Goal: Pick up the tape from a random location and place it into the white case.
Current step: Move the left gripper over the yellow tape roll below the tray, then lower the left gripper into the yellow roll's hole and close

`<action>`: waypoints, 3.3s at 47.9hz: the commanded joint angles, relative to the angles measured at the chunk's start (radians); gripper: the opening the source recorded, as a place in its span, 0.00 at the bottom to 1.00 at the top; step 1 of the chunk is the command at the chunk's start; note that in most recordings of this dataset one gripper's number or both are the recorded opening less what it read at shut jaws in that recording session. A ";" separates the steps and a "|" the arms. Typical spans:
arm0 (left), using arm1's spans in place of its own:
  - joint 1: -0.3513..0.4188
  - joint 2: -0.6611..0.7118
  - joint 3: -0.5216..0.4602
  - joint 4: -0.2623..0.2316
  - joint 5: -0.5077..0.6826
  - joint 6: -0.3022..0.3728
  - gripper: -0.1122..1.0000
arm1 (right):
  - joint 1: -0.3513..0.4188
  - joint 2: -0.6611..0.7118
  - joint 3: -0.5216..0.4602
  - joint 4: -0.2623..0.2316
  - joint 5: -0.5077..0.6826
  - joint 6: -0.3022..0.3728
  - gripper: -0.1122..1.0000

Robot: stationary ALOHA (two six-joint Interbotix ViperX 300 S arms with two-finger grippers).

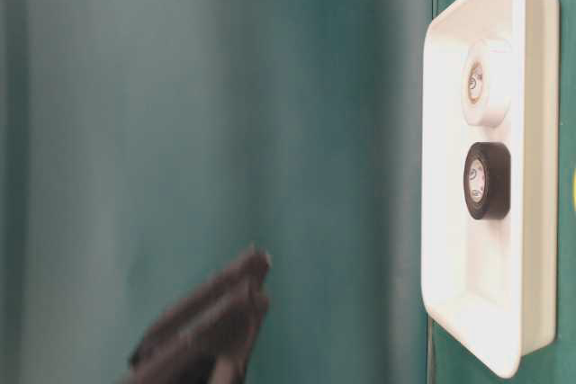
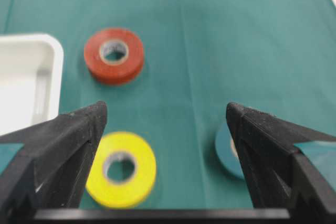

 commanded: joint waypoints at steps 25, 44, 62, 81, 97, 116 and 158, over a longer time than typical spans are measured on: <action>0.034 0.124 -0.189 0.003 0.104 -0.003 0.95 | -0.002 0.006 -0.025 -0.003 0.000 0.002 0.84; 0.034 0.202 -0.313 0.003 0.359 -0.008 0.95 | -0.002 0.005 -0.026 -0.003 0.002 0.002 0.84; 0.035 0.313 -0.506 0.005 0.726 -0.008 0.95 | -0.002 0.006 -0.026 -0.003 0.002 0.002 0.84; 0.034 0.347 -0.568 0.009 0.844 -0.008 0.95 | -0.002 0.006 -0.026 -0.003 0.002 0.002 0.84; 0.035 0.345 -0.565 0.008 0.833 -0.008 0.95 | -0.002 0.006 -0.026 -0.003 0.005 0.002 0.84; 0.034 0.345 -0.561 0.008 0.824 -0.006 0.95 | -0.002 0.008 -0.026 -0.003 0.003 0.002 0.84; 0.035 0.439 -0.474 0.009 0.640 -0.006 0.95 | -0.002 0.008 -0.026 -0.005 0.005 0.002 0.84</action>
